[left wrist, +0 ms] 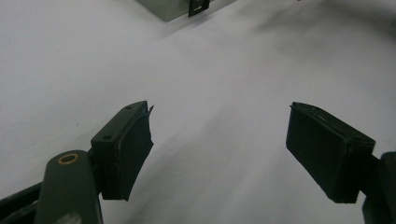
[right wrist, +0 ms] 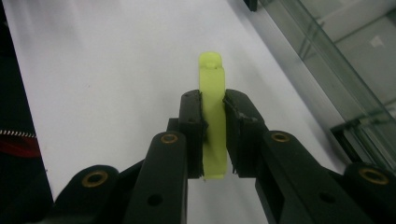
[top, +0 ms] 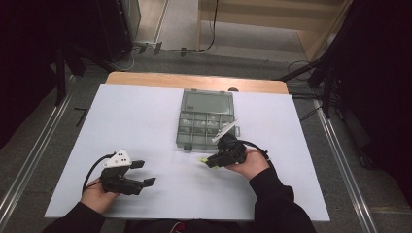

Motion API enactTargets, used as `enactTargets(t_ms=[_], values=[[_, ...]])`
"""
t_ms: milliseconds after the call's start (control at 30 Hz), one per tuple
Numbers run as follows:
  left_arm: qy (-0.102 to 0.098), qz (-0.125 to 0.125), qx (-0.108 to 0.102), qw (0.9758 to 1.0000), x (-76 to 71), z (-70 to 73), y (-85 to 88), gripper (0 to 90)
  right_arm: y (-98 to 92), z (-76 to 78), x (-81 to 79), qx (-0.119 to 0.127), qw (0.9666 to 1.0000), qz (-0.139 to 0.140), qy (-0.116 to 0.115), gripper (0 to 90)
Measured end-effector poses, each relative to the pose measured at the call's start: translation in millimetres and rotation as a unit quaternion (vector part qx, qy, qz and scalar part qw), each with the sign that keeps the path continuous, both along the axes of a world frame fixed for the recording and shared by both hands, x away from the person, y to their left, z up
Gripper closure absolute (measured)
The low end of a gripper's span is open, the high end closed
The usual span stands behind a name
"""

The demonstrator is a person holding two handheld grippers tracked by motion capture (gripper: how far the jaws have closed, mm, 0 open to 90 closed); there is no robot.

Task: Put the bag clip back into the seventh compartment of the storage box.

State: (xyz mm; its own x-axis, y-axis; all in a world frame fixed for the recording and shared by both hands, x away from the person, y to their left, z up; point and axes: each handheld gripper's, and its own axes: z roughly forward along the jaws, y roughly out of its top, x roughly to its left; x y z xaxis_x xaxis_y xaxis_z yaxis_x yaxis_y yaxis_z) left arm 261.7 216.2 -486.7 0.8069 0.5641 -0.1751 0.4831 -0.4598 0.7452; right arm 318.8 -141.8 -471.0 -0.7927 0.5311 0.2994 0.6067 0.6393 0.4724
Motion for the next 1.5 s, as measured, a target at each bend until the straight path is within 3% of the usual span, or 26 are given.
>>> enactTargets(t_ms=[267,667,867,1300,1500], values=[[0.0,0.004,-0.004,1.0,1.4,0.3,0.0,21.7,-5.9,6.8,-5.1,0.002,0.9998,-0.019,-0.004,78.6],[-0.001,0.001,-0.007,1.0,0.5,1.2,0.4,21.7,-15.3,19.9,-4.7,0.017,0.9986,-0.05,0.008,78.6],[-0.001,0.0,-0.005,1.0,0.2,1.0,0.1,21.7,-16.7,27.4,-3.9,0.01,0.9975,-0.067,0.02,78.6],[-0.002,0.002,-0.002,1.0,0.2,0.4,-0.3,21.7,-19.3,44.0,2.3,-0.002,0.9932,-0.116,0.008,78.8],[-0.001,0.002,-0.001,1.0,0.0,0.3,-0.5,21.7,-18.5,49.2,5.0,-0.001,0.9925,-0.122,0.0,78.8]])
